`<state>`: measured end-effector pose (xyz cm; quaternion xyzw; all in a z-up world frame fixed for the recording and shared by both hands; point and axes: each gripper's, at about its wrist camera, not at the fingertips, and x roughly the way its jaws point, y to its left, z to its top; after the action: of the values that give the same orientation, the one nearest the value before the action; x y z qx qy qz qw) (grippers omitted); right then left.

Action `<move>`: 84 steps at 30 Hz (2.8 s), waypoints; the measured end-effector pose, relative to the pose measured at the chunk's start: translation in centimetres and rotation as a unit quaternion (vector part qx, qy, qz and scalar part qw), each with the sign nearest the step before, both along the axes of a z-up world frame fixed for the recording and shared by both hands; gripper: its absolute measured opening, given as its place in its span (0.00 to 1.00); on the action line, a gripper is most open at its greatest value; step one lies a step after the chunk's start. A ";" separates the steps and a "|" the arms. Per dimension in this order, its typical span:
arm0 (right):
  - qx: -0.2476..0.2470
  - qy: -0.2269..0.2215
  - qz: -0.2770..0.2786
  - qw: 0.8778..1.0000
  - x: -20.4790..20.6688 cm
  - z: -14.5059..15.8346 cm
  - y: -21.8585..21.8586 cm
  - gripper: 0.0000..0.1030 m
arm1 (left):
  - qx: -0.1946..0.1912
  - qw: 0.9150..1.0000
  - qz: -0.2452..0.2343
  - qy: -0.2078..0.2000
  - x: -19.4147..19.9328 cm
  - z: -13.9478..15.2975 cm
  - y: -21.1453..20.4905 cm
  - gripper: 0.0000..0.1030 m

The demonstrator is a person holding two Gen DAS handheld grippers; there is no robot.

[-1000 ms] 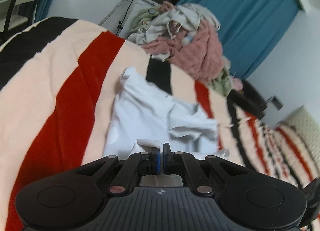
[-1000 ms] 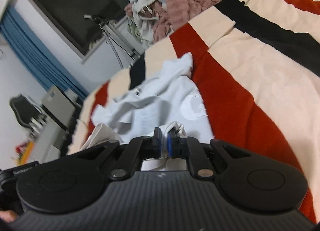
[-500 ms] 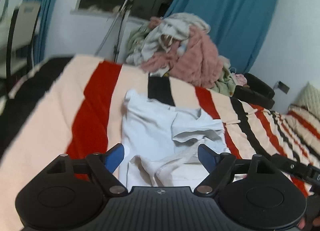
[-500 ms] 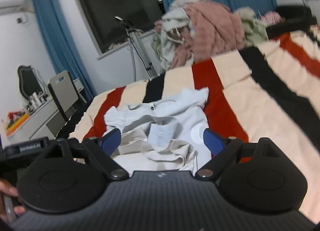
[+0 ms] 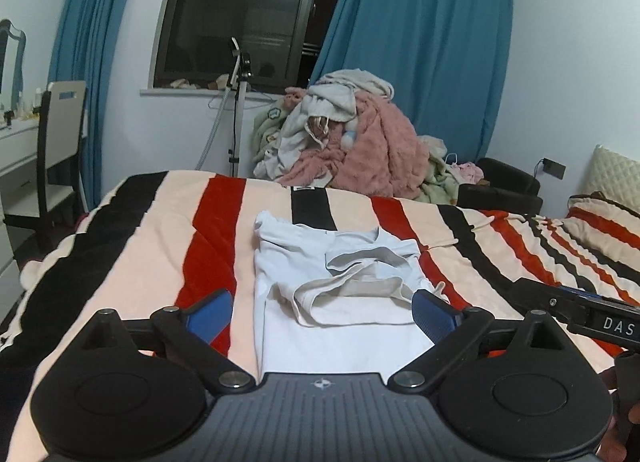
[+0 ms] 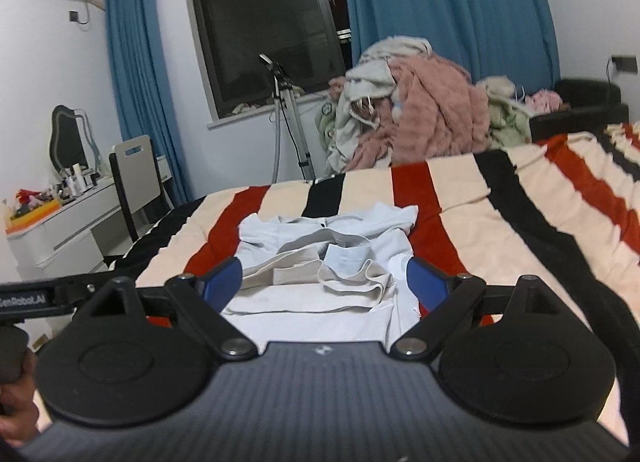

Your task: Fold clothes

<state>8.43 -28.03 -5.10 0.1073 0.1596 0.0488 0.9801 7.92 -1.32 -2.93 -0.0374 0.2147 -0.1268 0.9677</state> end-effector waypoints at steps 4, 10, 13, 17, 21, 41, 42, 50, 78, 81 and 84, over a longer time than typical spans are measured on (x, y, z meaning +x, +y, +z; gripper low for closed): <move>-0.013 -0.010 -0.007 1.000 -2.5 -0.3 0.6 0.88 | 0.001 1.000 0.004 -0.003 -2.3 -0.6 0.4 0.95; -0.032 -0.017 -0.005 0.999 -3.4 -0.4 1.5 0.88 | 0.013 1.000 0.013 0.007 -3.2 -1.6 0.5 0.95; -0.035 -0.016 -0.010 0.999 -3.2 -0.6 1.5 0.88 | 0.010 1.000 0.014 0.018 -2.8 -2.1 0.6 0.95; -0.030 -0.008 -0.014 0.999 -2.7 -0.9 1.4 0.88 | -0.016 0.999 0.014 0.047 -2.0 -2.8 1.0 0.95; -0.032 -0.006 -0.016 0.999 -2.7 -1.0 1.5 0.88 | -0.082 0.991 0.008 0.107 -1.1 -4.1 2.0 0.95; -0.029 0.022 -0.033 0.999 -1.9 -1.7 1.2 0.88 | -0.376 0.879 0.092 0.278 4.1 -14.9 6.7 0.65; -0.029 0.024 -0.035 0.999 -1.8 -1.8 1.2 0.88 | -0.372 0.880 0.098 0.277 4.2 -15.1 6.6 0.56; -0.032 0.035 -0.046 0.998 -1.4 -2.1 1.0 0.88 | -0.377 0.882 0.108 0.260 4.3 -15.0 6.8 0.11; 0.477 0.235 0.033 0.846 4.3 -14.6 -0.9 0.73 | -0.411 0.877 0.104 0.226 3.1 -14.2 7.3 0.09; 0.507 0.212 -0.017 0.835 3.6 -15.2 -2.5 0.65 | -0.415 0.876 0.103 0.225 3.0 -14.2 7.3 0.09; 0.516 0.182 -0.064 0.835 2.6 -15.2 -3.7 0.65 | -0.418 0.874 0.104 0.224 3.0 -14.3 7.4 0.09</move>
<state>11.03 -31.75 -20.29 0.6146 0.2793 0.0407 0.7366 10.90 6.11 -17.20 -0.4883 0.3474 -0.0920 0.7953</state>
